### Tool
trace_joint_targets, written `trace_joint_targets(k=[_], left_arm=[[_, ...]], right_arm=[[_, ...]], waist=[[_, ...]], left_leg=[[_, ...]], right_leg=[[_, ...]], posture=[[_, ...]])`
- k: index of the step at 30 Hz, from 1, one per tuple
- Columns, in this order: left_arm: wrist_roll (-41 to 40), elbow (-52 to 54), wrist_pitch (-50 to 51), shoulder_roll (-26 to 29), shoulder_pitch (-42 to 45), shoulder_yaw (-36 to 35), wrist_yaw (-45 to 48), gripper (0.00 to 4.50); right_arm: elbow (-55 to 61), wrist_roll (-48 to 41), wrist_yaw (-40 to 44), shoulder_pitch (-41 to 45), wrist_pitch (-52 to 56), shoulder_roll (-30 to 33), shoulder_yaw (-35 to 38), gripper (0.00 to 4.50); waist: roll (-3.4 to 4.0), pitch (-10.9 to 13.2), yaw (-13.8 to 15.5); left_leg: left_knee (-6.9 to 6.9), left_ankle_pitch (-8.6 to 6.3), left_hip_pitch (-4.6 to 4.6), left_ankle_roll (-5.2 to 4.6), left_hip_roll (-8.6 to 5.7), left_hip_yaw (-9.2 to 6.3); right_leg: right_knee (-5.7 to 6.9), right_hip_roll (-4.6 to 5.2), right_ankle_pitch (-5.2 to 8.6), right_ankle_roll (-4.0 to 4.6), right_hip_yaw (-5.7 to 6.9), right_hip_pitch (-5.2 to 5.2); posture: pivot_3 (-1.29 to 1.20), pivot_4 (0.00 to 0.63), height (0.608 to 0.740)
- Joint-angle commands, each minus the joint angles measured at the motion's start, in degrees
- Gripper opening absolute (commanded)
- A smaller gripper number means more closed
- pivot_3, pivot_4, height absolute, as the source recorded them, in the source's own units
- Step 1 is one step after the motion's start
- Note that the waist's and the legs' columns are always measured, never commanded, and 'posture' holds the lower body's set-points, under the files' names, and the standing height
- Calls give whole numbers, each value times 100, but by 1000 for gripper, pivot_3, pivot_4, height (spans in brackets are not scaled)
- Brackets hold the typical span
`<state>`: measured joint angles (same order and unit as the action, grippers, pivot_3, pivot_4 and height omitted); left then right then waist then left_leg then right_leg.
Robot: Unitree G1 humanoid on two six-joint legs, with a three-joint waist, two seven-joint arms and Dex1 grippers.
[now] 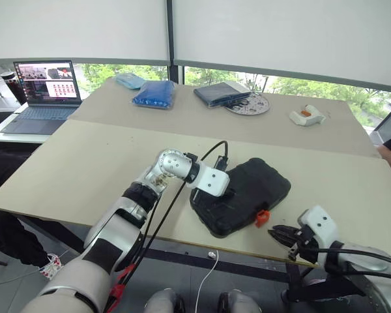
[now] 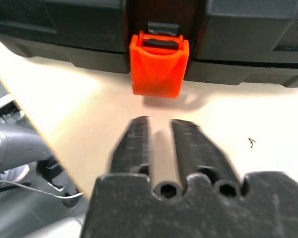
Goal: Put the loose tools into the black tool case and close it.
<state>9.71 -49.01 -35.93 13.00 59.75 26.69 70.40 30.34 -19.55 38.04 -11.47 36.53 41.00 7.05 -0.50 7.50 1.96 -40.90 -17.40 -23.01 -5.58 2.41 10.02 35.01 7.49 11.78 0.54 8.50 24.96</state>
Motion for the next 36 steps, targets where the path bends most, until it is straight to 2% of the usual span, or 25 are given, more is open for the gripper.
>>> trace_joint_targets(k=[1,7,11,15,20,26,29,32,33,36], left_arm=[[602,-514,44,-22,-208,473,30,0],[650,-585,-3,-72,-186,515,-3,0],[722,-643,-97,-49,-233,564,-4,0],[858,-714,-261,-5,-276,667,-27,0],[976,-799,-410,-15,-306,722,-39,0],[1021,-901,-412,-80,-261,649,-81,0],[923,-953,-245,-24,-209,473,-184,0],[351,-848,388,47,-246,22,126,0],[-7,-722,813,119,-271,-237,381,0],[-639,-233,1586,601,-383,-750,894,753]], right_arm=[[-180,323,-145,433,-314,-100,-353,40],[-134,362,-261,852,-451,-314,-363,40],[363,81,-283,937,-420,-356,110,40],[522,-17,-287,953,-373,-360,286,40],[447,72,-261,1007,-371,-406,173,40],[221,278,-279,1134,-320,-374,-32,40],[340,81,-198,1072,-209,-248,336,40],[490,-491,93,871,136,-85,982,40],[561,-729,340,714,198,43,1204,308],[603,-1084,1012,288,144,488,1697,1215]], waist=[[0,0,16],[0,0,21],[1,0,6],[2,0,-51],[7,-8,-129],[4,-35,-38],[5,-35,-16],[4,-34,-9],[4,-34,-16],[-12,-19,-124]], left_leg=[[-1,0,-1,0,0,0],[-3,0,-6,-2,-1,-3],[-5,0,-8,-1,-1,-3],[-5,3,-13,1,-1,-3],[-3,3,-5,3,0,-4],[4,-3,8,-5,-1,-13],[2,-9,5,-18,-11,-13],[-2,-9,3,-20,-14,-13],[-3,-9,3,-20,-14,-13],[0,-3,-2,-18,-12,-14]], right_leg=[[0,1,0,0,1,0],[-2,3,-1,-1,6,0],[0,3,-2,-3,5,1],[2,2,-4,-7,5,9],[3,0,-9,-14,7,3],[-8,2,-1,-3,13,-16],[-9,12,-1,-4,11,-16],[-9,15,-2,-6,11,-16],[-8,15,-3,-8,11,-17],[-2,9,-6,-13,9,-5]], posture=[[0,150,718],[0,150,718],[0,150,718],[0,150,718],[0,150,718],[0,150,718],[0,150,718],[0,150,718],[0,150,718],[0,150,718]])
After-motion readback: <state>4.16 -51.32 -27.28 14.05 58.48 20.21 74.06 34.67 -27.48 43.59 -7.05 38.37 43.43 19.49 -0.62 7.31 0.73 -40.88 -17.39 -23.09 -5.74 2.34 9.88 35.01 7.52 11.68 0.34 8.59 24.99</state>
